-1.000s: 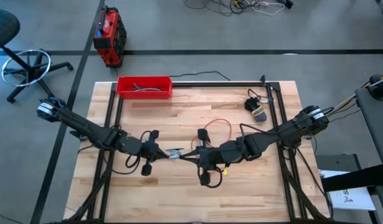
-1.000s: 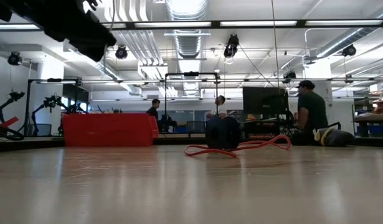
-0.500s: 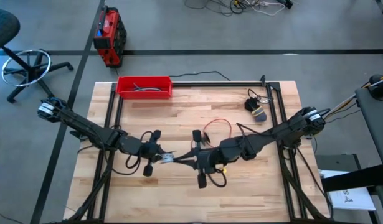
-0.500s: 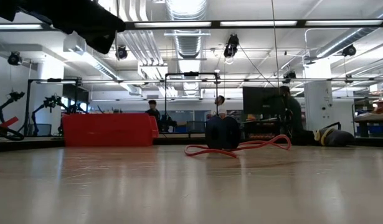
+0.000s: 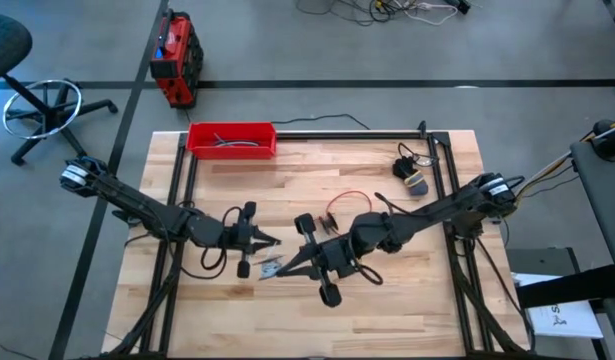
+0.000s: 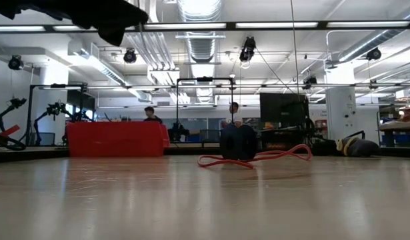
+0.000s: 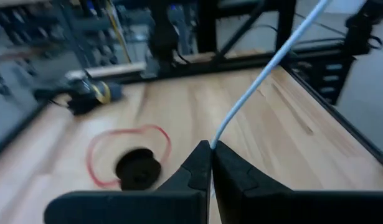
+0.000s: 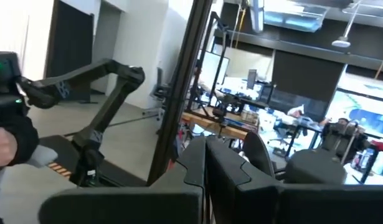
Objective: Coil cords
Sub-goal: Coil the white wire onto the black spool
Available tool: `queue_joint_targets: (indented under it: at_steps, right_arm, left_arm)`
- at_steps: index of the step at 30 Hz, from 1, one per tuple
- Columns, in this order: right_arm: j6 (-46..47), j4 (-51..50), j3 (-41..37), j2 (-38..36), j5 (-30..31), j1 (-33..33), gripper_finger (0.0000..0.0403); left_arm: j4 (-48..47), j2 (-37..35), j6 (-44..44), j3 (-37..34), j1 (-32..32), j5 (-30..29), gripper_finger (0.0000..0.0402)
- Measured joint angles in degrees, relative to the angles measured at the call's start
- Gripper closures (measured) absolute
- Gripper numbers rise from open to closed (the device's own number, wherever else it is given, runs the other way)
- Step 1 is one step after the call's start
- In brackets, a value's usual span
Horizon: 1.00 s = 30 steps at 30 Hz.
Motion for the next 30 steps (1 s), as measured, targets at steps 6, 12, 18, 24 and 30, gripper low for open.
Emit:
queue_joint_targets:
  at_steps: [6,12,18,24,30]
  right_arm:
    - [1.29,0.26,-0.09,0.02,-1.39,0.02,0.0403]
    - [3.77,0.29,-0.15,0.04,-4.87,-0.35,0.0403]
    - [4.72,0.22,-0.17,0.04,-5.07,-0.65,0.0403]
    - [6.78,-0.77,-0.29,0.04,-4.98,-2.01,0.0403]
    - [6.86,-2.46,-0.42,0.04,-5.08,-2.41,0.0403]
  left_arm:
    - [5.23,-0.52,5.02,0.0,0.52,-3.68,0.0401]
    - [9.54,-1.19,8.99,-0.02,2.06,-7.38,0.0401]
    - [15.52,-1.24,12.37,0.28,3.75,-7.43,0.0401]
    - [12.34,-0.27,15.08,4.86,3.85,-6.54,0.0401]
    - [3.83,1.83,17.86,11.9,3.85,-6.37,0.0401]
